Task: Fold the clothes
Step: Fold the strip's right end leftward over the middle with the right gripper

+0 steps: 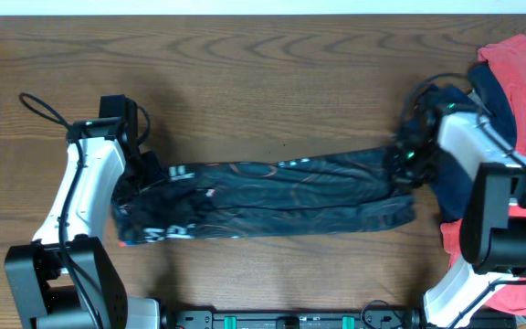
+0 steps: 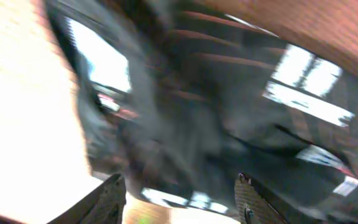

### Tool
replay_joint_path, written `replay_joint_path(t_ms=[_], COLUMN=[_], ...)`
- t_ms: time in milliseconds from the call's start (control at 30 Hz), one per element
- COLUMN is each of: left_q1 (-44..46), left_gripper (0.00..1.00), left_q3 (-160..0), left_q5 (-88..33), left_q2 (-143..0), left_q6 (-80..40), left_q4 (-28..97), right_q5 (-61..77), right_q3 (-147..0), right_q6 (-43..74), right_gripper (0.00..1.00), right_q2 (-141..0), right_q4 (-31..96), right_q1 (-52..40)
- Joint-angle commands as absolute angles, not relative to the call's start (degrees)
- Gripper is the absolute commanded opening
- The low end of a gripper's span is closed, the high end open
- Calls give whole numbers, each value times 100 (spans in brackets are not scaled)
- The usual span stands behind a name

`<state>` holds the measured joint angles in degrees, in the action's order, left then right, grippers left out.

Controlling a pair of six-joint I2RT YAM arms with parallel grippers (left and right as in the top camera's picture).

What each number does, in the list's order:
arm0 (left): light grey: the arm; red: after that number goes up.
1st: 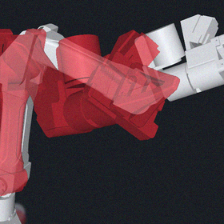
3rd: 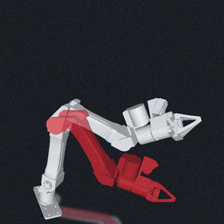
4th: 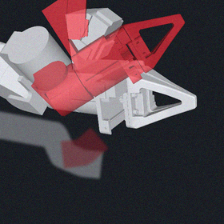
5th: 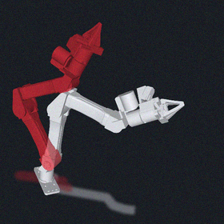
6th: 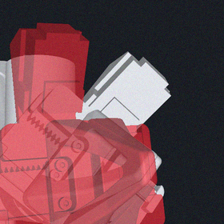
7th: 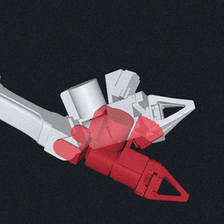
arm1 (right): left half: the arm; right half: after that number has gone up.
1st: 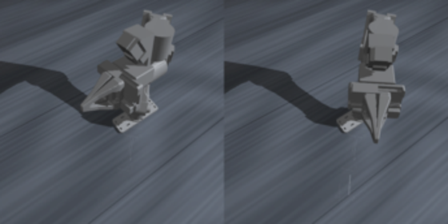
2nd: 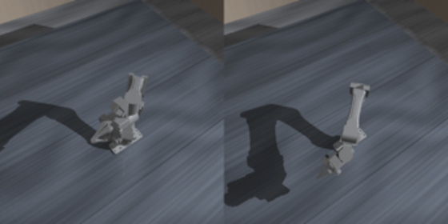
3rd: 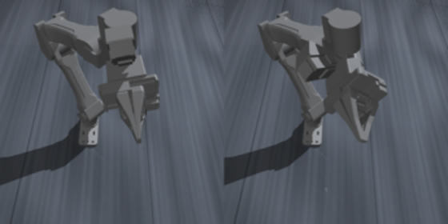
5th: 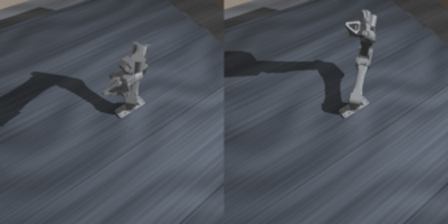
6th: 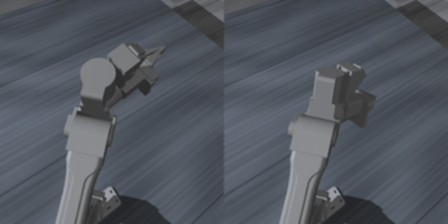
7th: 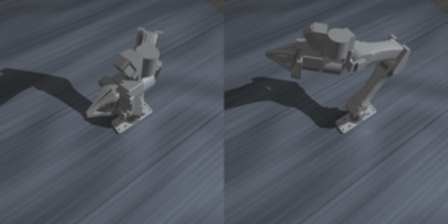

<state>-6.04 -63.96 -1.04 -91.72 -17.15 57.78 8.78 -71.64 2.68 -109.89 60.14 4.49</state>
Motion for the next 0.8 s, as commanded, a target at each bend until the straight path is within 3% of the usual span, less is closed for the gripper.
replay_joint_path(t_ms=[0, 300, 767], left_q1=[-786, -937, -937], left_gripper=[58, 59, 62], left_q3=[-6469, -6462, -6431], left_q5=[-64, -89, -108], left_q2=[-9161, -9161, -9161], left_q6=[-1726, -1728, -1774], left_q4=[5859, 5898, 5953], right_q5=[346, 891, 993], right_q3=[-7911, -8392, -8383], right_q6=[526, 676, 2202], right_gripper=[1, 1, 1], right_q2=[-10895, -10790, -11043], right_q4=[6355, 7212, 6486], right_q1=[587, -666, -3146])
